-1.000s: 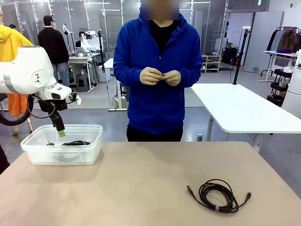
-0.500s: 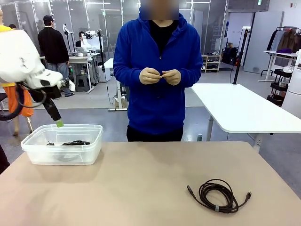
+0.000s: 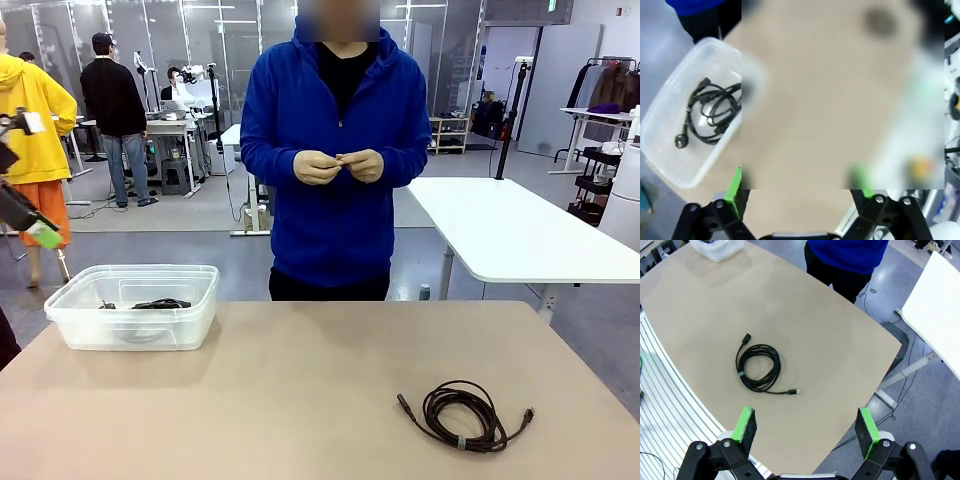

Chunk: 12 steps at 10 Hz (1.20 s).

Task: Organize and store the cables.
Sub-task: Place the USB Extension Cable into the Organizing box.

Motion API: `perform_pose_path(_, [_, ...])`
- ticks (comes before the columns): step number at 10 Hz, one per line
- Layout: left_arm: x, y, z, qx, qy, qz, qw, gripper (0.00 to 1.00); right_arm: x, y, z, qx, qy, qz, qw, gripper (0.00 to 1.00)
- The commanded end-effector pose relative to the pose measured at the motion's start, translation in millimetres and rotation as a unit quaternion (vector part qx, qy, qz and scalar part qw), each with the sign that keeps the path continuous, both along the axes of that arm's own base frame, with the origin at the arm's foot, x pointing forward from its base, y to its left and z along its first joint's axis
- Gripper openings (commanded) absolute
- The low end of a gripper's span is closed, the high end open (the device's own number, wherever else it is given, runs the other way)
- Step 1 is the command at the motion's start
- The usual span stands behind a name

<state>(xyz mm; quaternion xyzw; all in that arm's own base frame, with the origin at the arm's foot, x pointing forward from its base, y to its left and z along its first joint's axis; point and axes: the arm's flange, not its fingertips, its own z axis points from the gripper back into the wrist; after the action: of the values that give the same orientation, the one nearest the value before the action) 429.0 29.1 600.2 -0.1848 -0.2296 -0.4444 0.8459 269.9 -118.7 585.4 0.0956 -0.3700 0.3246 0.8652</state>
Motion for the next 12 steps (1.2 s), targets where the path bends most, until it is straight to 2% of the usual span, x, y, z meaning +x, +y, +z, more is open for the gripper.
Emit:
perform_pose_path(1, [-38.6, 6.7, -15.5, -0.041, -0.033, 0.015, 0.998, 1.00, -0.1, -1.6, -0.6, -0.001, -0.003, 0.006, 1.000, 1.00])
perform_pose_path(4, [-82.7, 14.3, -37.9, -0.063, -0.066, 0.021, 0.996, 1.00, -0.1, -1.6, -0.6, -0.001, -0.003, 0.006, 1.000, 1.00])
perform_pose_path(5, [-98.6, 15.5, -46.5, -0.063, -0.048, 0.010, 0.997, 1.00, -0.1, -1.6, -0.6, -0.001, -0.003, 0.006, 1.000, 1.00])
perform_pose_path(7, [-102.7, 21.6, -48.0, -0.056, -0.089, 0.001, 0.994, 1.00, -0.1, -1.6, -0.6, -0.001, -0.003, 0.006, 1.000, 1.00])
perform_pose_path(8, [-101.1, 25.0, -45.3, -0.053, -0.091, -0.005, 0.994, 1.00, -0.1, -1.6, -0.6, -0.001, -0.003, 0.006, 1.000, 1.00])
perform_pose_path(9, [-103.4, 17.6, -47.9, -0.056, -0.059, 0.010, 0.997, 1.00, -0.1, -1.6, -0.6, -0.001, -0.003, 0.006, 1.000, 1.00])
perform_pose_path(12, [-103.4, 17.6, -47.9, -0.056, -0.059, 0.010, 0.997, 1.00, 0.1, 0.0, 0.0, 0.000, 0.000, 0.000, 1.000, 1.00])
